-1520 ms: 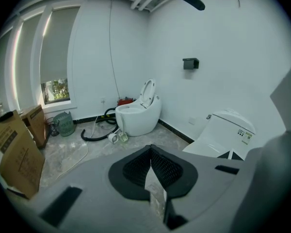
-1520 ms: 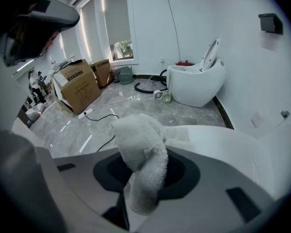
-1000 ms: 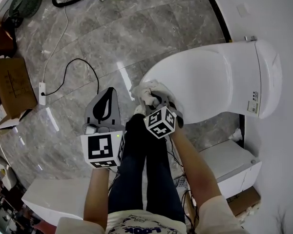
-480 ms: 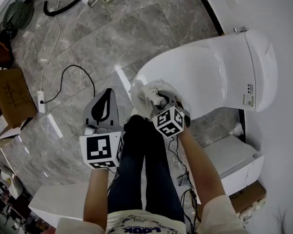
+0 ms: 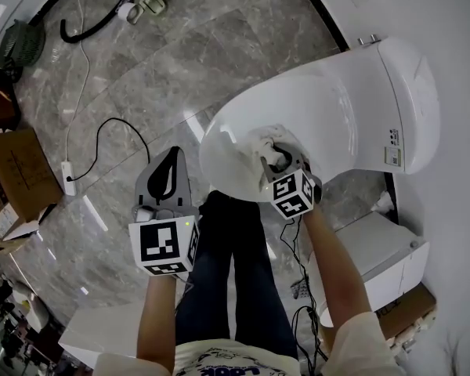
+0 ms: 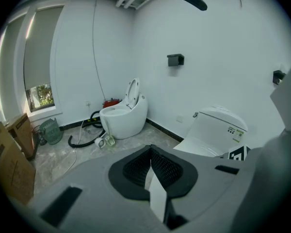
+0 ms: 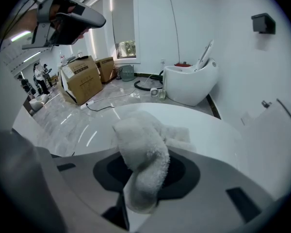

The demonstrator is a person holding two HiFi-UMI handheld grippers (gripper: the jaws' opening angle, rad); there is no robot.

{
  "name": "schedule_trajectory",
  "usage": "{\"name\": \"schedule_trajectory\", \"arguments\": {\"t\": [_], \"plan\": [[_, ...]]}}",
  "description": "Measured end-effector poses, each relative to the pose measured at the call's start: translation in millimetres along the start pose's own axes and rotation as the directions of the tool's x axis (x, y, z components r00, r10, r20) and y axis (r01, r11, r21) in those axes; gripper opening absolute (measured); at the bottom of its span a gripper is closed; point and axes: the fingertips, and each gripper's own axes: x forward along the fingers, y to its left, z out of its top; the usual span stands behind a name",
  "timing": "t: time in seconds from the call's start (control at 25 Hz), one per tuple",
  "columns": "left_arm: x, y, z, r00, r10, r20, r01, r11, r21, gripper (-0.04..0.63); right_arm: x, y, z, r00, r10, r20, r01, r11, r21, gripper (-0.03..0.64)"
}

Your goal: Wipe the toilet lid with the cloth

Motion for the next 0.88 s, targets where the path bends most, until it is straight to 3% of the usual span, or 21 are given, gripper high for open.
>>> {"name": "schedule_trajectory", "arguments": {"t": [0.28,0.88], "plan": [[13,-14,9,1.000,-0.020,-0.005,0.020,1.000,0.022,0.008,-16,-51,-21,0.998,-0.068,-0.004,0.068,0.996,0.053,0.120],[28,-41,16,0.998,-0.052,-0.020,0.053,0.997,0.053,0.008,-39,-115,-51,0.986,-0.164,-0.001,0.162,0.975,0.150,0.120]]}}
